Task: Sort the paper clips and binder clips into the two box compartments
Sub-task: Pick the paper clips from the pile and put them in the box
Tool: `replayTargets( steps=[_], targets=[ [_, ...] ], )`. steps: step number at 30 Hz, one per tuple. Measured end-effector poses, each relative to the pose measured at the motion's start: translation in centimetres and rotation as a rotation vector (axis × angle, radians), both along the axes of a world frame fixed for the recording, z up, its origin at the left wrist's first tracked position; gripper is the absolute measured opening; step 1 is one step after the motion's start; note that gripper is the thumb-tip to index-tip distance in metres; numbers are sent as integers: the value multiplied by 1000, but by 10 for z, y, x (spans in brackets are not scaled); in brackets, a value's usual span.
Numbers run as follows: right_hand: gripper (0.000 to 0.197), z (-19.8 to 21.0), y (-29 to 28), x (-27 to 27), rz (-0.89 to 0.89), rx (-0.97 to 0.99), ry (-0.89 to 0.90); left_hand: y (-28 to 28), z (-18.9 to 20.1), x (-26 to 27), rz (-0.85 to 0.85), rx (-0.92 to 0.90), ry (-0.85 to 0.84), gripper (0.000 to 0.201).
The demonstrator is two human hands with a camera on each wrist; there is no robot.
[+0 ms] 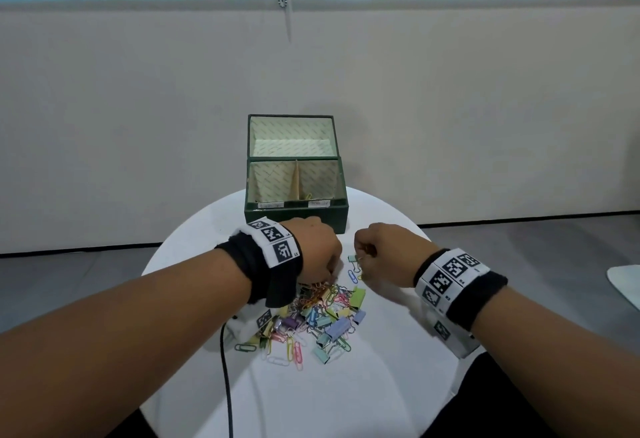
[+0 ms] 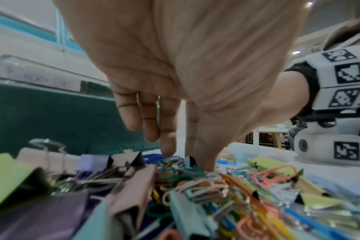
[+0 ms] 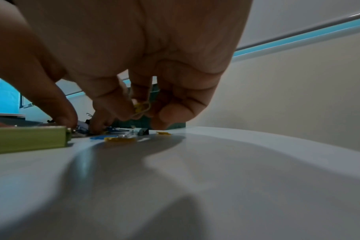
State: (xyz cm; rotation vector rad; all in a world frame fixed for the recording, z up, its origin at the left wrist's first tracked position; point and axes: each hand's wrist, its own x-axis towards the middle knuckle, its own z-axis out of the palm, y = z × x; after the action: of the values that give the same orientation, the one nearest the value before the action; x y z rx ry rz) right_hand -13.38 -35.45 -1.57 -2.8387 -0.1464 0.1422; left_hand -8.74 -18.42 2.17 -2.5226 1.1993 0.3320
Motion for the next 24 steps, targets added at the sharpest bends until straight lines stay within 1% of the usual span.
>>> replayTargets(
  steps=[3, 6, 9, 12, 13, 15, 17, 19, 21, 24],
  targets=[
    [7, -2, -3, 0, -34, 10, -52, 6, 0, 4, 66, -17, 25, 17],
    [18, -3, -4, 0, -59, 11, -12, 10, 0, 10, 92, -79, 4, 22],
    [19, -4, -3, 3, -36, 8, -24, 15, 4, 17, 139, -42, -22, 22],
    [21, -3, -2, 3, -43, 54, 32, 16, 3, 19, 81, -81, -25, 28],
    [19, -3, -2, 2, -41, 47, 50, 15, 2, 19, 42, -110, -7, 31],
    [14, -3, -1, -1, -29, 1, 70, 12, -2, 14, -48, -139, 35, 28],
    [7, -4, 0, -3, -14, -43, 110, 9, -5, 7, -98, -96, 56, 25],
    [3, -5, -1, -4, 11, -61, 137, 5, -7, 3, -112, -21, 30, 23],
    [6, -7, -1, -4, 24, -69, 137, 1, -8, 2, -138, 13, -14, 20],
    [12, -10, 1, -3, 34, -73, 130, -1, -7, 1, -174, 9, -31, 11]
  ],
)
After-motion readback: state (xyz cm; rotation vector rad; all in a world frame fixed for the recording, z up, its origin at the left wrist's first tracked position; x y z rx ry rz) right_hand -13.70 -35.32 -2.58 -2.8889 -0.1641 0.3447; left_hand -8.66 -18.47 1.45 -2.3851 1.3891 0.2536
